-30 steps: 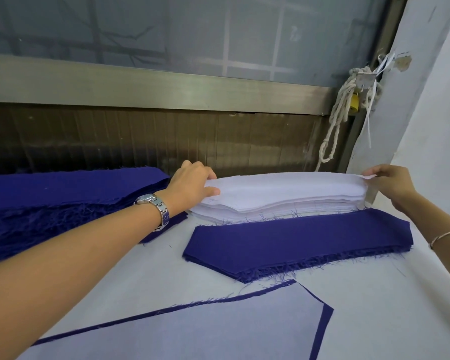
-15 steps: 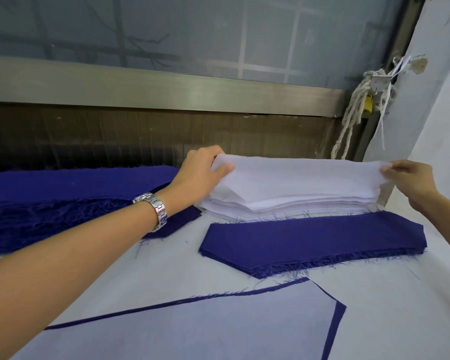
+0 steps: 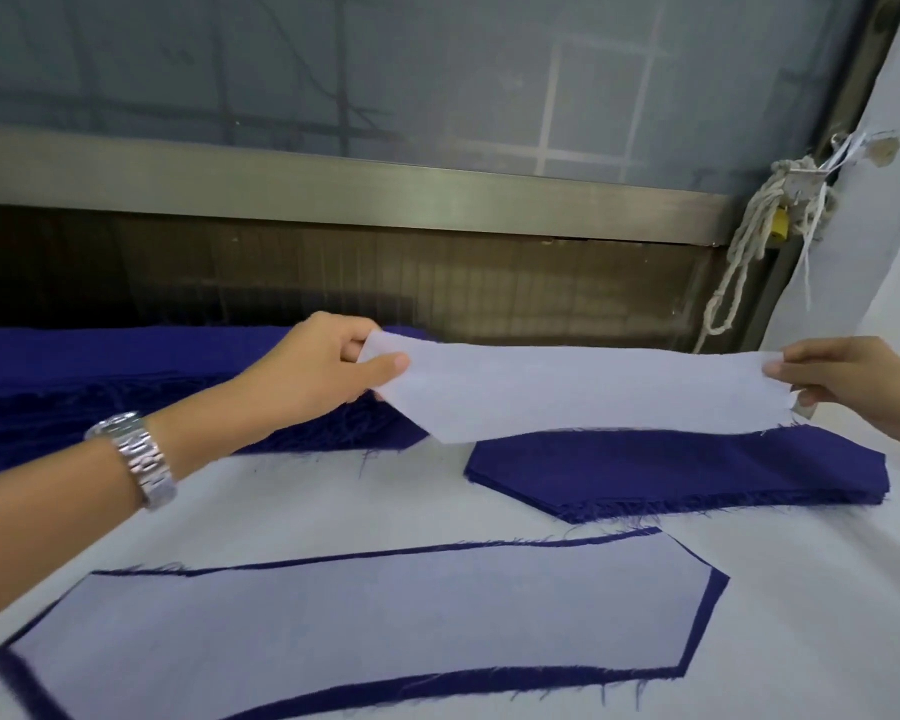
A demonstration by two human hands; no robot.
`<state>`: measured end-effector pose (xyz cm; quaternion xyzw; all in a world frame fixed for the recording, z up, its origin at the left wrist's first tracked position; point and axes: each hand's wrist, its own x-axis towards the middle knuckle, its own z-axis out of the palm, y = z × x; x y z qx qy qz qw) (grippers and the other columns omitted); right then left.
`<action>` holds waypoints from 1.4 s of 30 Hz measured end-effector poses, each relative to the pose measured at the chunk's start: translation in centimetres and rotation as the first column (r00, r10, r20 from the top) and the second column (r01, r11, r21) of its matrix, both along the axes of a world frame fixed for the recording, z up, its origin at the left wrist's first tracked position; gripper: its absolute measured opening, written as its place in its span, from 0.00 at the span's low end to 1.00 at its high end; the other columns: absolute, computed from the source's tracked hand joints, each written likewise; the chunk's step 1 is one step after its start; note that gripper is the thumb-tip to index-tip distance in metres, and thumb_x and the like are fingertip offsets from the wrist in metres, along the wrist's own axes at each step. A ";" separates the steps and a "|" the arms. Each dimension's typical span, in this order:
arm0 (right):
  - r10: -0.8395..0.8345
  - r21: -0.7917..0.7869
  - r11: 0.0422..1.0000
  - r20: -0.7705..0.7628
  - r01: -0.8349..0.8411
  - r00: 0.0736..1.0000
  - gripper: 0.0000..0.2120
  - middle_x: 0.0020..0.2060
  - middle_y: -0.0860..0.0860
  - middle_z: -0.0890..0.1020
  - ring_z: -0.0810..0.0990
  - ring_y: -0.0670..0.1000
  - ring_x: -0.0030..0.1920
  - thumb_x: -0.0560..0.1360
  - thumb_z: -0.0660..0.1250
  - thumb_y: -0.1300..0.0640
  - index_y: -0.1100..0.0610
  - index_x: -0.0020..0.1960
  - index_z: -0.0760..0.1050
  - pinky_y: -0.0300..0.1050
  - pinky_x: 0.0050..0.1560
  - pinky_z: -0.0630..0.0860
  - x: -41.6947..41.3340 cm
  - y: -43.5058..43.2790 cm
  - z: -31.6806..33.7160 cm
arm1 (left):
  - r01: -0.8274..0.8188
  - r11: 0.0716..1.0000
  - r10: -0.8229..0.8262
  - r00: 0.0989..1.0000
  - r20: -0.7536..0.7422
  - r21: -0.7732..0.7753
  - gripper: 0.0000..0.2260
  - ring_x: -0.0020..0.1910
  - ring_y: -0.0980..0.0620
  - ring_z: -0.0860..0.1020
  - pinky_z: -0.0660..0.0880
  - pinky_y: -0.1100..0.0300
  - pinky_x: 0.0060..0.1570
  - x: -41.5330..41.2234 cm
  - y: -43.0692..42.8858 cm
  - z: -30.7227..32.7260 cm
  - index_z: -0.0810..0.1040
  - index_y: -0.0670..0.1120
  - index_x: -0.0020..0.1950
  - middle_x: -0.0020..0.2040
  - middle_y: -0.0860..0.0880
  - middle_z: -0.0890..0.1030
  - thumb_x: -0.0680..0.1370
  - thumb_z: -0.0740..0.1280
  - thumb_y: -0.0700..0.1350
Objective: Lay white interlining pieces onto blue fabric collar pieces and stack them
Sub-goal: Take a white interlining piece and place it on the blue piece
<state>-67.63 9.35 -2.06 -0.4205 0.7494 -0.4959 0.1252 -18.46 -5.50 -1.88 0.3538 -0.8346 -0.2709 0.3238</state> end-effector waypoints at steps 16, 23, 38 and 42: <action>0.332 0.229 0.898 0.208 -0.375 0.920 0.12 0.41 0.61 0.86 0.83 0.52 0.29 0.60 0.80 0.57 0.60 0.40 0.84 0.38 0.29 0.80 10.5 2.0 -2.5 | -0.154 0.839 0.001 0.960 0.282 0.522 0.27 0.26 0.54 0.71 0.65 0.67 0.25 19.6 4.0 -5.0 0.78 0.48 0.34 0.29 0.44 0.79 0.56 0.77 0.71; 0.407 0.367 0.812 0.203 -0.455 0.891 0.18 0.43 0.64 0.85 0.82 0.52 0.32 0.59 0.82 0.50 0.59 0.43 0.85 0.39 0.31 0.80 12.1 3.0 -4.8 | -0.241 0.793 0.014 0.925 0.380 0.559 0.30 0.30 0.52 0.74 0.64 0.66 0.25 22.0 2.9 -5.9 0.81 0.43 0.41 0.38 0.41 0.83 0.60 0.77 0.70; 0.447 0.472 0.746 0.166 -0.469 0.879 0.30 0.35 0.65 0.82 0.81 0.57 0.30 0.50 0.87 0.40 0.59 0.42 0.83 0.44 0.30 0.79 12.5 4.5 -6.1 | -0.259 0.777 0.028 0.925 0.379 0.574 0.24 0.24 0.52 0.76 0.65 0.67 0.23 21.8 2.8 -7.6 0.79 0.48 0.33 0.39 0.39 0.85 0.59 0.79 0.68; 0.456 0.473 0.749 0.141 -0.464 0.879 0.32 0.30 0.64 0.80 0.77 0.54 0.25 0.49 0.86 0.36 0.59 0.41 0.83 0.42 0.28 0.77 12.9 4.5 -6.0 | -0.279 0.772 0.061 0.927 0.371 0.571 0.26 0.23 0.51 0.76 0.64 0.67 0.22 21.3 3.4 -7.2 0.78 0.41 0.39 0.37 0.39 0.85 0.61 0.78 0.63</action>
